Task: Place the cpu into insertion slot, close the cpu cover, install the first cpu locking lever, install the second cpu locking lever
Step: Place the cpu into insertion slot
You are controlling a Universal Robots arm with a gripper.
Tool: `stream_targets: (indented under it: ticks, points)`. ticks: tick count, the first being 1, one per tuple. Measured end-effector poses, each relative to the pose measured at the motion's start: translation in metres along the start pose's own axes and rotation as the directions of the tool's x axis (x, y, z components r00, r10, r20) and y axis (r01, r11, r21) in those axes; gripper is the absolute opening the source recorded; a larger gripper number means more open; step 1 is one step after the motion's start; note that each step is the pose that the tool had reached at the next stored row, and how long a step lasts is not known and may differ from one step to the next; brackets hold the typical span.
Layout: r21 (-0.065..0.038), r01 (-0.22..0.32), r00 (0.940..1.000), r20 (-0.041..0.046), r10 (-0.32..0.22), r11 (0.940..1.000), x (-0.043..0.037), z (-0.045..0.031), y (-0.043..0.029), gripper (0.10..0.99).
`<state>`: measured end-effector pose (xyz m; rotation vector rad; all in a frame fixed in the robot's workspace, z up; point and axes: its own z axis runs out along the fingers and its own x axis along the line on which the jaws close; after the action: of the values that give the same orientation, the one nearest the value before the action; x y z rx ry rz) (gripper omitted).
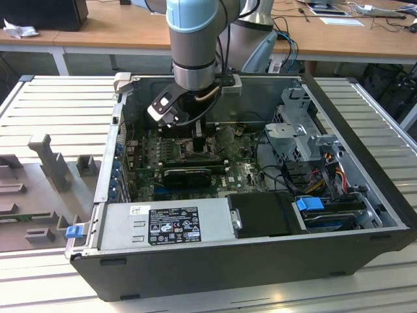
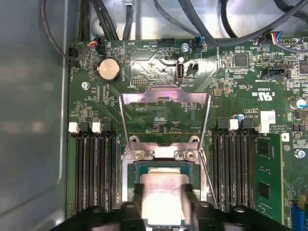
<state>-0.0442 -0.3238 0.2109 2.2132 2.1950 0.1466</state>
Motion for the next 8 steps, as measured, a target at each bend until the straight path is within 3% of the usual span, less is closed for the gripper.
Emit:
stream_targets:
  ticks: [3,4,6,8]
  points:
    - [0.000,0.000,1.0000,0.0036,0.000,1.0000,-0.0002,-0.0017,0.0001,0.220]
    - [0.000,0.000,1.0000,0.0046,0.000,1.0000,-0.0002,-0.0021,0.0002,0.220]
    - [0.000,0.001,1.0000,0.0066,-0.001,1.0000,-0.0002,-0.0031,0.0003,0.106]
    - [0.000,0.001,1.0000,0.0069,-0.001,1.0000,-0.0001,-0.0041,0.0003,0.106]
